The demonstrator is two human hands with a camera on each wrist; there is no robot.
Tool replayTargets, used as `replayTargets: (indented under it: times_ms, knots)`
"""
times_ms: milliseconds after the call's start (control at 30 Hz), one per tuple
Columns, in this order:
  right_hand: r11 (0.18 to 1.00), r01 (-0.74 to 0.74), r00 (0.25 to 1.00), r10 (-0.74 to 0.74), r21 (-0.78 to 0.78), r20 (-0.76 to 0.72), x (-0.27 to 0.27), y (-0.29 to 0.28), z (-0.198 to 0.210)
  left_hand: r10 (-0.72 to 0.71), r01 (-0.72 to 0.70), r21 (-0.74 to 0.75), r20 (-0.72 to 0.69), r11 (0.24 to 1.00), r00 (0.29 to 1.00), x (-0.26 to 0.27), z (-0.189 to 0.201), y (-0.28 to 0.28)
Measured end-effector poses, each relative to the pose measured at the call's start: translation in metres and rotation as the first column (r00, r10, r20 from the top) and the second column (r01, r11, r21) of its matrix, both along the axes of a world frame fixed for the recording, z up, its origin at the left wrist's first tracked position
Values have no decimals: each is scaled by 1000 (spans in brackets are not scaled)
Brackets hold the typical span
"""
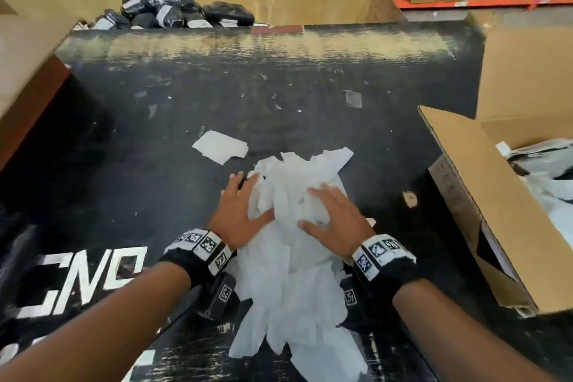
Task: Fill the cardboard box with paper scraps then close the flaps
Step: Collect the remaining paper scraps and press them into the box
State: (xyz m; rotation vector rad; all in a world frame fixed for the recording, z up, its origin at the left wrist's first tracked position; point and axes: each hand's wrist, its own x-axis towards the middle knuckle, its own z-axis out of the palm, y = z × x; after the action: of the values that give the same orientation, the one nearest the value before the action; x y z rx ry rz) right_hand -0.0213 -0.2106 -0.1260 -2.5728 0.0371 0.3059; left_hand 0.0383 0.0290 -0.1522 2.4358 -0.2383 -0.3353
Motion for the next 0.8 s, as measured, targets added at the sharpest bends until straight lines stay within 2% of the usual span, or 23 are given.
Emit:
replayTargets:
  times_ms: [67,167,267,333,467,600,700,800]
  knots:
    - [998,22,996,-27,57,88,0,-4,6,14,-13,-7,103,1000,995,5,8,4]
    - [986,147,965,-161,79,208,19,-27,17,120,-126,16,204,992,972,38,26,20]
    - [982,191,975,-191,16,111,49,-43,22,175,-196,116,173,974,969,81,33,35]
    - [985,170,985,-169,16,-11,69,-44,21,173,-183,173,72,968,982,106,27,40]
    - [999,36,981,-32,17,-191,93,-23,14,81,-51,242,-115,969,990,118,18,32]
    - [990,-138,961,135,3,-241,77,1,22,-167,184,148,-125,972,978,88,31,22]
    - [944,-306,917,257,-122,-305,53,14,28,-377,421,186,-232,888,897,61,35,31]
    - [885,-399,895,319,-241,-311,41,28,13,-496,582,332,-312,743,811,30,27,39]
